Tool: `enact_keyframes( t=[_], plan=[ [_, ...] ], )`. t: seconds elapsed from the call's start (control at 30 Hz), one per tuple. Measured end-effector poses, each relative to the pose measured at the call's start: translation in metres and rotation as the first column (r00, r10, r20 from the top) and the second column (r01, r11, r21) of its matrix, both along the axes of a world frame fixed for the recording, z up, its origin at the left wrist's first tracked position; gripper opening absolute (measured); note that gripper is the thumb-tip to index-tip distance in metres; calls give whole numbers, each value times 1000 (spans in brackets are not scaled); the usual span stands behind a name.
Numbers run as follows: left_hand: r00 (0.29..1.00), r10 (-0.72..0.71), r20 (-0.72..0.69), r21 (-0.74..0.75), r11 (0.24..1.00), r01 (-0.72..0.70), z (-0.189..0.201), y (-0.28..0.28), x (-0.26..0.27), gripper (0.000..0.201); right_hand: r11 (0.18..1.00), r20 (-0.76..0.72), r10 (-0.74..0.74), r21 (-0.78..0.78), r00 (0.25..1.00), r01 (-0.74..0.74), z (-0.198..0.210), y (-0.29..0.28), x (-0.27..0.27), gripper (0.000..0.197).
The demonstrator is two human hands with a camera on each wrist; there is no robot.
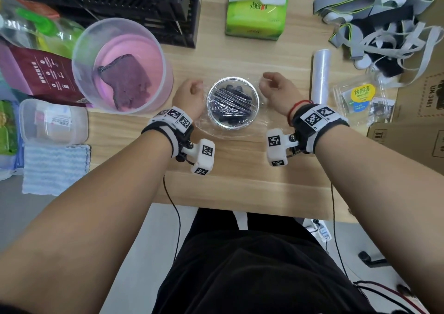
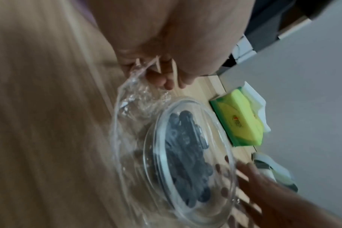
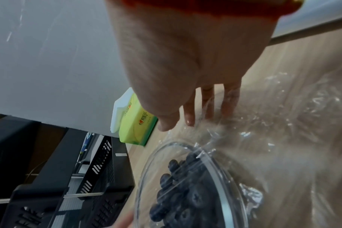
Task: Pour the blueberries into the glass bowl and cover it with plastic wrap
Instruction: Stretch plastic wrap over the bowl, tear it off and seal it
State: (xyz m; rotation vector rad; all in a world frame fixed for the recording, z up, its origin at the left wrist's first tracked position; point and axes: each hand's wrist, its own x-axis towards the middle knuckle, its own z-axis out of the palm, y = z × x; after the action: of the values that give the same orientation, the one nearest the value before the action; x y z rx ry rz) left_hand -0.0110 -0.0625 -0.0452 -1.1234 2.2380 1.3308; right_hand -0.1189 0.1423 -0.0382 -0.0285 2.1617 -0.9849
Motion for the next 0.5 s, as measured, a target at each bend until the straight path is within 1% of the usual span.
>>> enact_keyframes(
  t=[0.03,0.07,0.17,0.23,0.3,0.37,0.43,0.5],
  plan=[
    [998,-17,-60,-26,1000,16,-1,-1,-2,31,999,-16,24,-24,1000,-24,0,-1,-1,47],
    [995,-40,-96,-16,999,39,-2,-4,-4,36,998,-20,38,-46,999,-39,0,-3,-3,45],
    [987,-134,-93,108,984,144,-2,-7,-12,51,994,-5,75,-84,997,-75,-3,-8,-10,36],
    [979,-191,-77,168,965,202,2,-8,-18,52,993,10,101,-59,995,-100,-5,-12,-13,29],
    [974,-224,-42,186,956,228,1,-9,-23,48,996,38,74,-43,997,-72,-8,-14,-16,25],
    [973,-229,-4,192,955,226,-4,-13,-25,42,999,70,12,-43,997,-9,-12,-13,-19,24],
    [976,-217,23,178,961,210,-10,-16,-25,36,997,93,-46,-52,995,51,-16,-12,-21,22],
    [981,-193,39,145,972,185,-15,-18,-26,28,995,95,-70,-61,993,76,-18,-11,-21,20]
  ],
)
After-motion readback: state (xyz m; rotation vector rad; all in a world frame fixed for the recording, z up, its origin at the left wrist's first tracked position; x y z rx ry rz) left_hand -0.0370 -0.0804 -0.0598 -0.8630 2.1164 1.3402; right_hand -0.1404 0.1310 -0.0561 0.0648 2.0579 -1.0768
